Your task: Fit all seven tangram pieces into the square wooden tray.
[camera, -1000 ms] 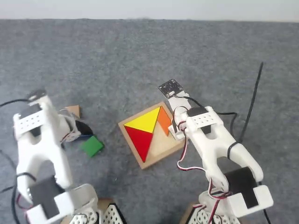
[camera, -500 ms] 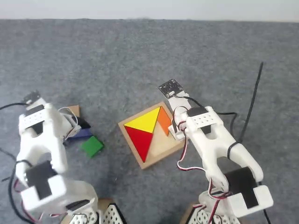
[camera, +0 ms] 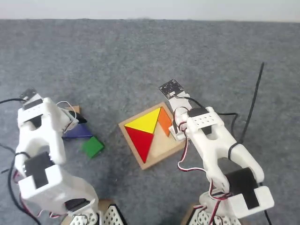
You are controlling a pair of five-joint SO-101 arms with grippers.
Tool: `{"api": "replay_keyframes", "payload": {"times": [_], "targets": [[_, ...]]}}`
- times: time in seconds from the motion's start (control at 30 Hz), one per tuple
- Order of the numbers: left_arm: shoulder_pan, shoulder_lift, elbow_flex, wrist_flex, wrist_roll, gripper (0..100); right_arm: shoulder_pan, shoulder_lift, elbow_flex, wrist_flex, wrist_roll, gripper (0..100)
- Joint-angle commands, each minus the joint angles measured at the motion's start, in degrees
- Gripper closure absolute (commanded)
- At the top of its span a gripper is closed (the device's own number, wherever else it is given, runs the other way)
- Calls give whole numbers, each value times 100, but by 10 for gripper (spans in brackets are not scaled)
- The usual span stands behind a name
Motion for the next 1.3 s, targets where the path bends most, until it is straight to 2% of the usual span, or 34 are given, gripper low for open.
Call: {"api": "replay_keyframes", "payload": {"times": [0.0, 0.33, 0.6, 0.7, 0.83, 0.93, 1.07, 1.27], "targets": [[-44, -35, -259, -167, -686, 677, -92, -57, -105, 48, 35, 991], [-44, -35, -215, 105, -2681, 677, -101, -57, -105, 48, 35, 991], [-9, -70, -207, 571, -3059, 677, -101, -57, -105, 48, 35, 991], [-26, -70, -251, 545, -3903, 677, -101, -57, -105, 48, 35, 991], [-97, -70, -215, 545, -5407, 677, -101, -57, -105, 48, 35, 991], [-246, -70, -215, 545, -6031, 677, -101, -57, -105, 48, 35, 991], [-440, -70, -215, 545, -6558, 677, -101, -57, -105, 48, 35, 991], [-941, -70, -215, 712, -6593, 677, -101, -57, -105, 48, 35, 991]]}}
